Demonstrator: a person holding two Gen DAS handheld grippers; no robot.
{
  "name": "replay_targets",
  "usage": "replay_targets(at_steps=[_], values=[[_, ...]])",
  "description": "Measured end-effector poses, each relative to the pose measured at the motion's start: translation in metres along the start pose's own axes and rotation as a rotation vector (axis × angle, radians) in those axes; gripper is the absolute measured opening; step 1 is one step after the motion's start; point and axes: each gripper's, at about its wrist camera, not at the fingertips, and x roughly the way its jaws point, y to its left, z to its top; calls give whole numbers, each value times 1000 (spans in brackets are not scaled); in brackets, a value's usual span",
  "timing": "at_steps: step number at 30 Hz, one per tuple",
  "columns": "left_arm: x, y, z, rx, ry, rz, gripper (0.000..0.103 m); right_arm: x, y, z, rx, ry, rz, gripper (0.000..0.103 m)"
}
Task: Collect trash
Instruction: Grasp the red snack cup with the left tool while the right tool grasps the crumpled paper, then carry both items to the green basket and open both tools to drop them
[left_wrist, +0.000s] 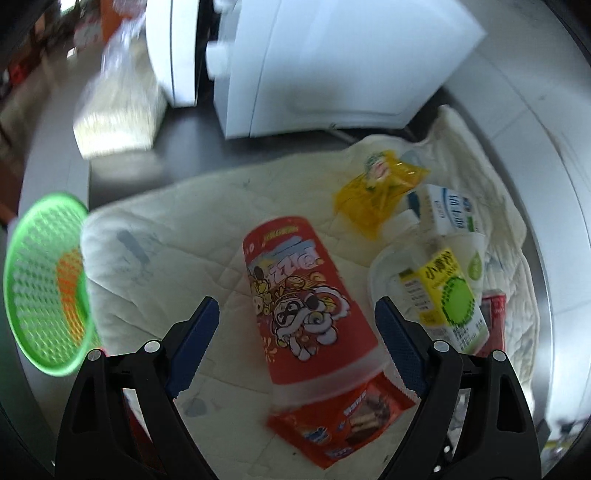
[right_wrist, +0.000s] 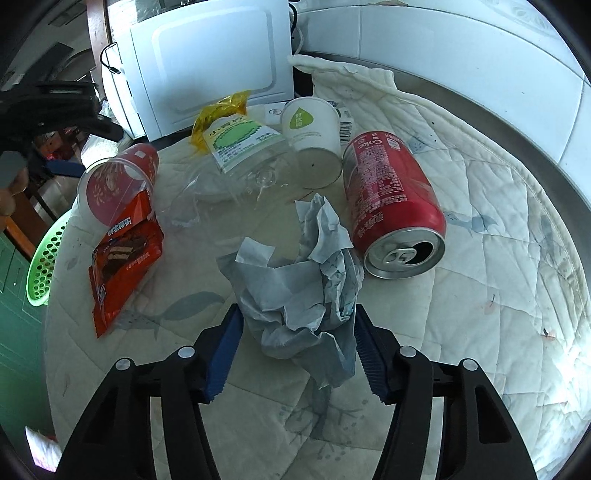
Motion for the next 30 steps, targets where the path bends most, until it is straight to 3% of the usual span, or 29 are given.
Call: replay_targets(at_steps=[8, 10, 11, 20, 30], values=[[26, 6, -1, -92, 83, -61, 84, 3, 0, -2, 5, 18, 0, 51], [31, 7, -2, -103, 97, -81, 75, 3, 0, -3, 2, 17, -1, 50], [33, 7, -4, -105, 104, -87, 75, 2, 0, -4, 3, 16, 0, 49], [16, 14, -8, -91, 69, -134, 73, -7, -1, -5, 23, -1, 12, 43], [-42, 45, -16, -81, -12, -194, 72, -41, 12, -6, 38, -51, 92, 43]])
